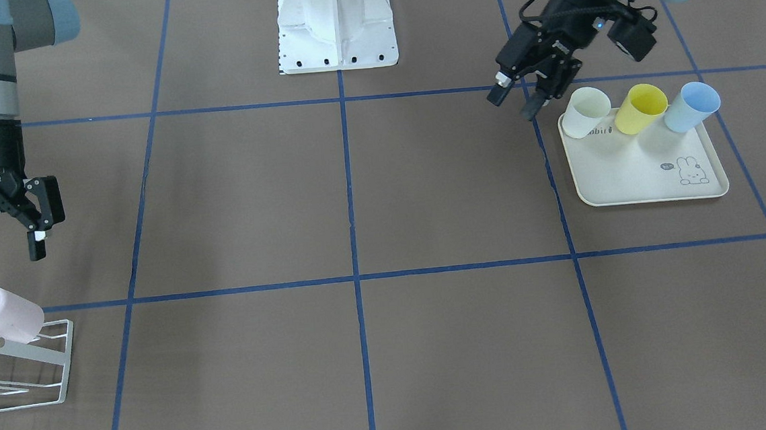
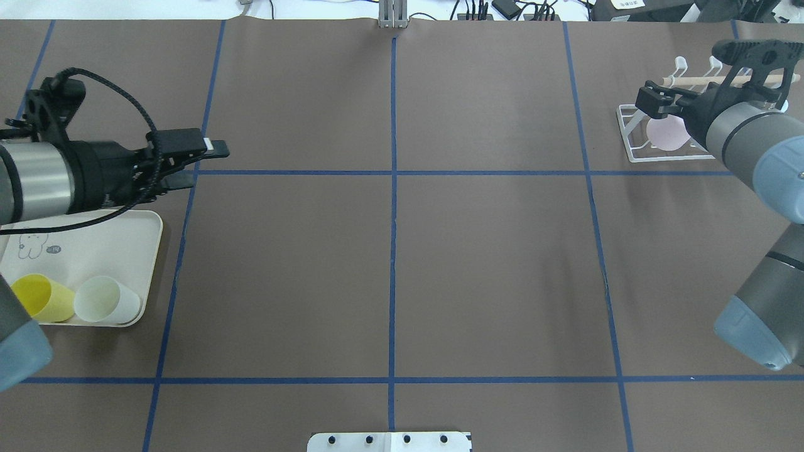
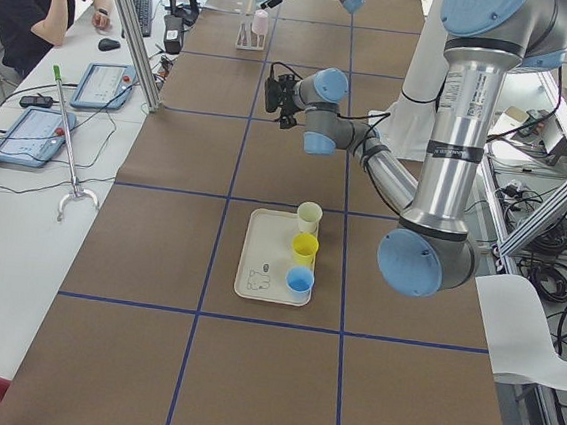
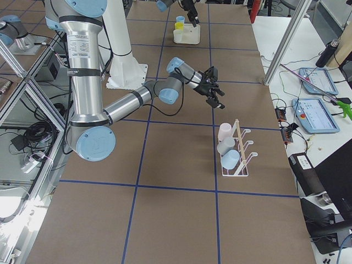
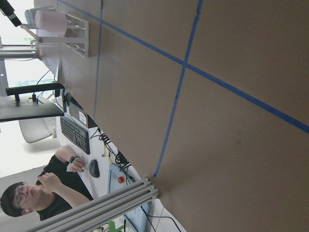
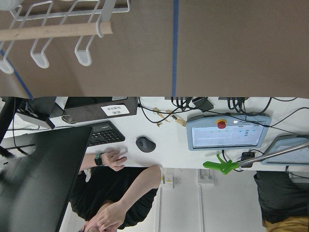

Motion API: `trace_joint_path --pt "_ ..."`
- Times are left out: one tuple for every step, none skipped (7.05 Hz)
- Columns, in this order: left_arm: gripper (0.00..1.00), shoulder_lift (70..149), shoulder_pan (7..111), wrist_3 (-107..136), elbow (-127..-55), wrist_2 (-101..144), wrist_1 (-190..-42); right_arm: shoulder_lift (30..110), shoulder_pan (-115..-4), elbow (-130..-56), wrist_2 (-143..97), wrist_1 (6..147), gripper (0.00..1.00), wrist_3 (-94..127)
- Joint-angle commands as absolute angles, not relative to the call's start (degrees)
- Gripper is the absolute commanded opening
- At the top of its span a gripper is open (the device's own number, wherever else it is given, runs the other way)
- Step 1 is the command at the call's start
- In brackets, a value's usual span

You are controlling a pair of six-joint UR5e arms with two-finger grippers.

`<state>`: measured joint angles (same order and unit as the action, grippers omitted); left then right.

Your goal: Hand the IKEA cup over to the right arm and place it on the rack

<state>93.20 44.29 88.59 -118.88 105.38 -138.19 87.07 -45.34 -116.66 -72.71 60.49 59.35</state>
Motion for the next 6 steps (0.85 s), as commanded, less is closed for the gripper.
trace_joint_path --pt "1.00 83.80 53.83 68.64 -119.09 117.37 -134.41 86.40 -45.26 -120.84 -83.96 62.93 1.00 61.85" --pt "1.00 80.02 57.01 58.38 -119.09 120.21 -131.86 85.18 -45.18 -120.94 -88.63 62.84 1.00 65.18" --pt "1.00 75.80 57.91 49.22 -118.66 121.54 -130.44 83.69 -45.09 -120.76 -90.42 62.93 1.00 68.96" --pt "1.00 73.24 57.92 41.56 -118.22 121.90 -127.04 82.37 -44.83 -120.67 -93.22 62.93 1.00 71.26" --pt "1.00 72.43 58.27 35.83 -117.43 121.90 -123.17 81.57 -43.35 -120.50 -94.21 62.93 1.00 73.72" --pt "1.00 71.38 59.40 29.94 -114.99 121.90 -122.35 80.43 -42.03 -120.24 -93.87 62.93 1.00 74.87"
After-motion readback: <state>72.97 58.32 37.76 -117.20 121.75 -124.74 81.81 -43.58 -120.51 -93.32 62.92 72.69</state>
